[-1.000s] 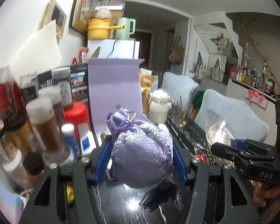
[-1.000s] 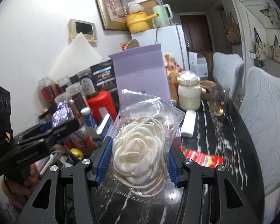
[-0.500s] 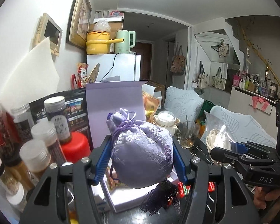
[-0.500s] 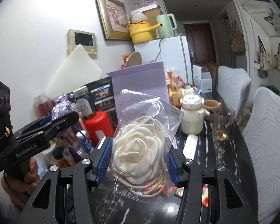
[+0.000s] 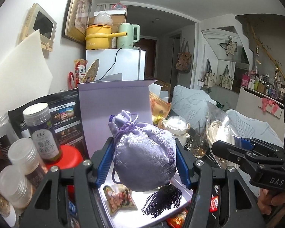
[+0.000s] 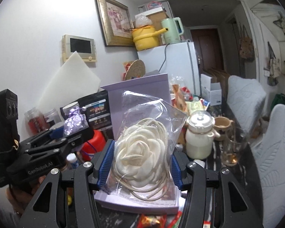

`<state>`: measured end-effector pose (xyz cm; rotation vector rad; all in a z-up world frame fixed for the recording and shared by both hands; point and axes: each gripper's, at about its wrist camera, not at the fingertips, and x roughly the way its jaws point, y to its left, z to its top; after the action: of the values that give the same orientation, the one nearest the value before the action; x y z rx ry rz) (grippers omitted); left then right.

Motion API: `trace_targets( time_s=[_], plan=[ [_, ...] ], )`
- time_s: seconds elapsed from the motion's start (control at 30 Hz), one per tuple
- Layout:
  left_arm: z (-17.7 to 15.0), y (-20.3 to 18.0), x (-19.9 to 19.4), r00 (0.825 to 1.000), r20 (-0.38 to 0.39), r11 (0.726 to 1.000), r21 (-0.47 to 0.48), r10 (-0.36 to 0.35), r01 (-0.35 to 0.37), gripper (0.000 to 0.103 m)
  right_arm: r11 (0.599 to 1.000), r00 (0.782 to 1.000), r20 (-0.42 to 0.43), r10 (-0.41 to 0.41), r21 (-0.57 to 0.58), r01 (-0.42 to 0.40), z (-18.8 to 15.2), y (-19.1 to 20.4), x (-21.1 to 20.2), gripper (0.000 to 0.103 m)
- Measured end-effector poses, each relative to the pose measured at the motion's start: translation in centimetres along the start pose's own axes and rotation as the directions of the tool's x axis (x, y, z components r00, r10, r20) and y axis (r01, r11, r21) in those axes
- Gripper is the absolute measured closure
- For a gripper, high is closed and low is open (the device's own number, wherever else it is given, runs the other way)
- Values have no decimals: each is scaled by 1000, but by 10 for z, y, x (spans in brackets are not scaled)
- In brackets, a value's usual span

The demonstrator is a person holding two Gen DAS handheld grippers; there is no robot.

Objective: Organize soft objects
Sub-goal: 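Lower the sachet with the left gripper while the right lowers the flower bag into the box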

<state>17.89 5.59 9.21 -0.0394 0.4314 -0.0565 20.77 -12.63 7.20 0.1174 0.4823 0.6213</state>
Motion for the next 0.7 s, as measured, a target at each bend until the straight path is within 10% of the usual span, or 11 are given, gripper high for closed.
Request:
trace_targets(
  time_s=[0.7],
  plan=[
    [-21, 30, 96, 984, -151, 995, 2, 96, -97, 43, 1000, 990, -138, 5, -4, -6, 5, -23, 111, 50]
  ],
)
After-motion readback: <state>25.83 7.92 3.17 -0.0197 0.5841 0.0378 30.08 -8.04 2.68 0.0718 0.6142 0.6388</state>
